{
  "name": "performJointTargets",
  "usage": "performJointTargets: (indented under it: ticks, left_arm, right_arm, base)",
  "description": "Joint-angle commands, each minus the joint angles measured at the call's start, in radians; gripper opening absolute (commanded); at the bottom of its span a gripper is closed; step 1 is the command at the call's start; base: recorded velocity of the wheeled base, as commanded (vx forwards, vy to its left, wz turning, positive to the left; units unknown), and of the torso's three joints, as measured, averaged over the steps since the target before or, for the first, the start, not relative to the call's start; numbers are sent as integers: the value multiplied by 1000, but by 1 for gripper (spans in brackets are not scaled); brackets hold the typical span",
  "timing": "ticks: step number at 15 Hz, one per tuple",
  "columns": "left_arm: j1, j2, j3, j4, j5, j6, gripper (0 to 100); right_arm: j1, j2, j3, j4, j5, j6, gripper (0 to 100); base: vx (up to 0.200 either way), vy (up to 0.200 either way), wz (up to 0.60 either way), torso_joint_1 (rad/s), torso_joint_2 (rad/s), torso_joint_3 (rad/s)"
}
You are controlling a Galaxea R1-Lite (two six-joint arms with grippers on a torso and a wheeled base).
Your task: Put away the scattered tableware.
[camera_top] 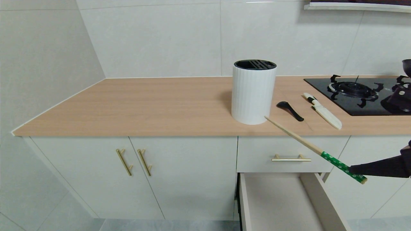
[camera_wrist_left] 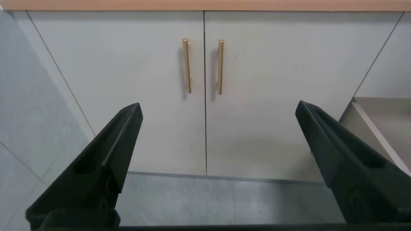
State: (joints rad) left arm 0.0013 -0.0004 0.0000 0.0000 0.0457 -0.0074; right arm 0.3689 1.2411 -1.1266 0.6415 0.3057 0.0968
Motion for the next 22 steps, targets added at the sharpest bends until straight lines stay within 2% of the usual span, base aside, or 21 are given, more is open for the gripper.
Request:
performJointTargets:
  ticks: [1,7,22]
  left_arm:
    - [0,0,0,0,0,0,100]
    - [0,0,0,0,0,0,100]
    - [0,0,0,0,0,0,100]
  right_arm:
    - [10,23,10,3,10,-9,0]
    - [38,26,36,0,29,-31,0]
    - [62,67,59,-3,24,-32,0]
  base:
    - [0,0,0,0,0,0]
    - [0,0,0,-28,65,42]
    - [0,0,0,-152,450,297]
